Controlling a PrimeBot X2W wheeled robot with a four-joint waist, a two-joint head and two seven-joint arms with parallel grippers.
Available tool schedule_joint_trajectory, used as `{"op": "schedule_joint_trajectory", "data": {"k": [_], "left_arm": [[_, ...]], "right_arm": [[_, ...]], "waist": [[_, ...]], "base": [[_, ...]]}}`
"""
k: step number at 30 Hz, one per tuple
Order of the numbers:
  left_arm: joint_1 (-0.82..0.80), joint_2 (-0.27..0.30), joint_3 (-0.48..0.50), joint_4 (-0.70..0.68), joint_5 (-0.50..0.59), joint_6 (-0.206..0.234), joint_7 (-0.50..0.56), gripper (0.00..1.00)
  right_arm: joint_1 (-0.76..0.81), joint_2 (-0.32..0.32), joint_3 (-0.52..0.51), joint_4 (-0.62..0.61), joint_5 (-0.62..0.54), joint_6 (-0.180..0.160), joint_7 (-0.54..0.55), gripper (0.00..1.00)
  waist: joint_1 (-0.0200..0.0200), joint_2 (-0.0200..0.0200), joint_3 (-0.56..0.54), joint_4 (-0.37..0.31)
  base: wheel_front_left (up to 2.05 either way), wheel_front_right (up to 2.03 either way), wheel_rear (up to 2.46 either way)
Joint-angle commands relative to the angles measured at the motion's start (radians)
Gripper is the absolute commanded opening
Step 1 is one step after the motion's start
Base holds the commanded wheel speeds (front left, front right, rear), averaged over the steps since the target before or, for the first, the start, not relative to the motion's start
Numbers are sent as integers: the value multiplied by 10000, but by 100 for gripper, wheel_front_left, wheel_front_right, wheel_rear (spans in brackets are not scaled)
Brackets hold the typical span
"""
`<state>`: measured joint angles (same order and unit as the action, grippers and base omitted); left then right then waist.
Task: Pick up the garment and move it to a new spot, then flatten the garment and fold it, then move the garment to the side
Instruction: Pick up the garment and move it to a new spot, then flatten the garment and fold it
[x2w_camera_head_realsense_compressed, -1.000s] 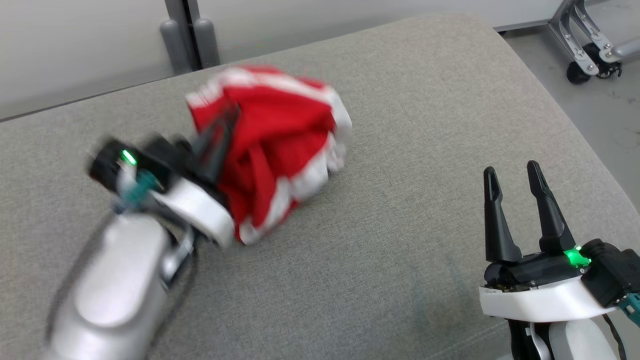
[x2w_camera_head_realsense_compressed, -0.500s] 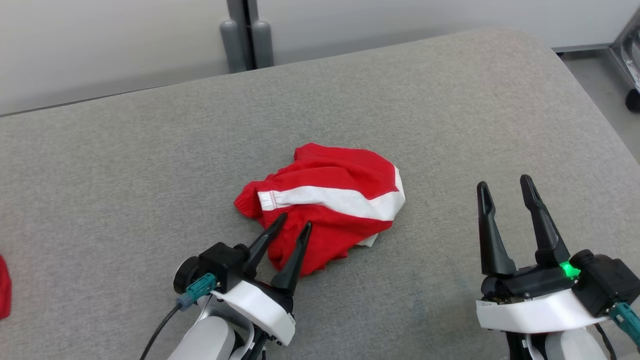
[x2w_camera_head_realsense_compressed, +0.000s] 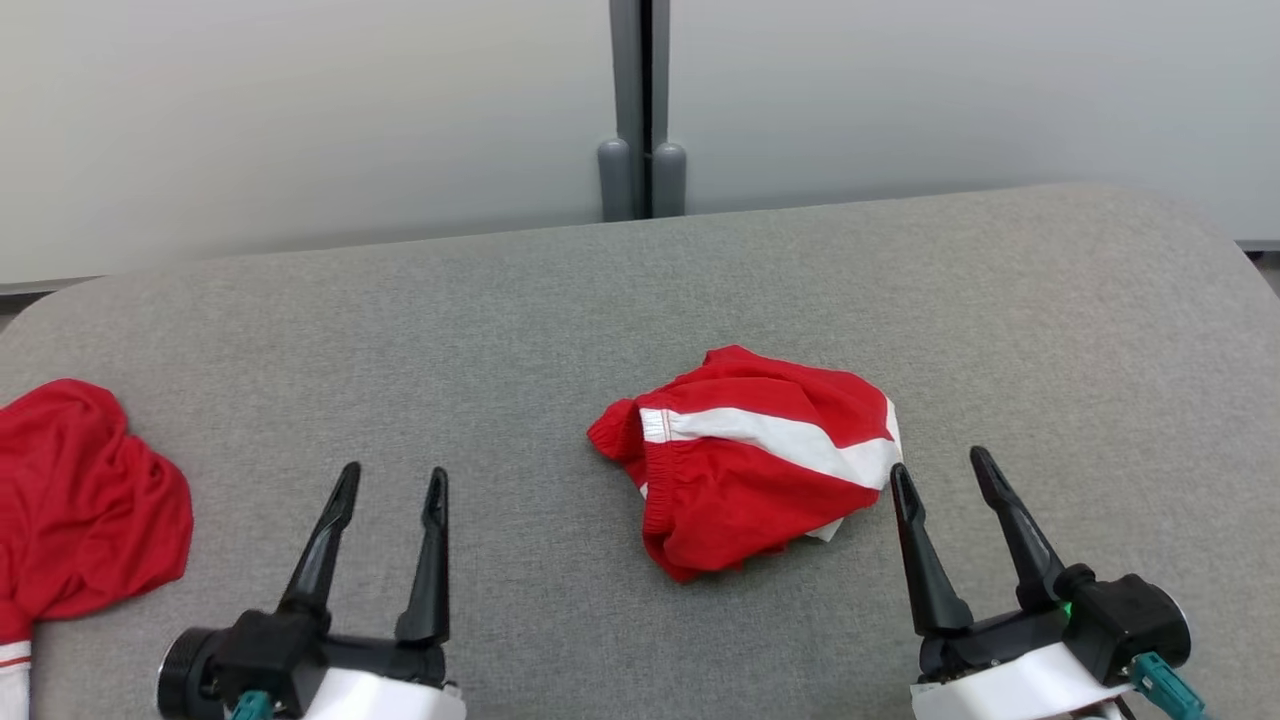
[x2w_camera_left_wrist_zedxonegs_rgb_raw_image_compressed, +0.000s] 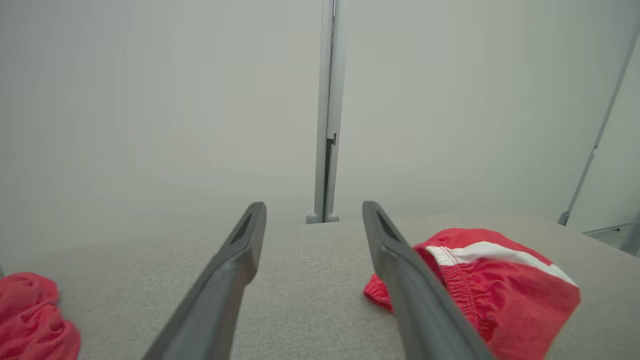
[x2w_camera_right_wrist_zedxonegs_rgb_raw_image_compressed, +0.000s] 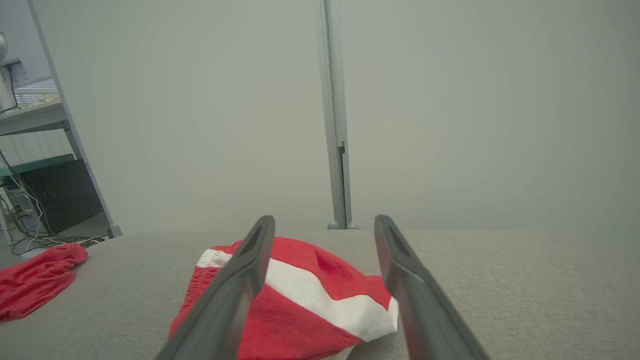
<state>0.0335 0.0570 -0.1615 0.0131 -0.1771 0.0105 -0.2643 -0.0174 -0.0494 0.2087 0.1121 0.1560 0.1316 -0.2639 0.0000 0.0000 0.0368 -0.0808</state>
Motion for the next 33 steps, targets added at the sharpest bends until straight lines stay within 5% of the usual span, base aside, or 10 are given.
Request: {"op": "schedule_joint_trajectory", "data": {"k": [1,7,33], "left_arm": [[153,15,124,-114,93,46,2,100],[1232,-52,829,-503,-31,253,0,100],[1646,-52,269,-160,-180,167,1,100]], "right_arm": [[144,-19,28,12,-62,-17,-8,100],[556,-18,-71,204,-156,-17,-8,100],[939,-19,45,514,-355,-17,-8,100]], "waist": [[0,0,-141,164],[0,0,-349,361],[0,0,-821,414]], "base": [[0,0,0],[0,0,0],[0,0,0]]}}
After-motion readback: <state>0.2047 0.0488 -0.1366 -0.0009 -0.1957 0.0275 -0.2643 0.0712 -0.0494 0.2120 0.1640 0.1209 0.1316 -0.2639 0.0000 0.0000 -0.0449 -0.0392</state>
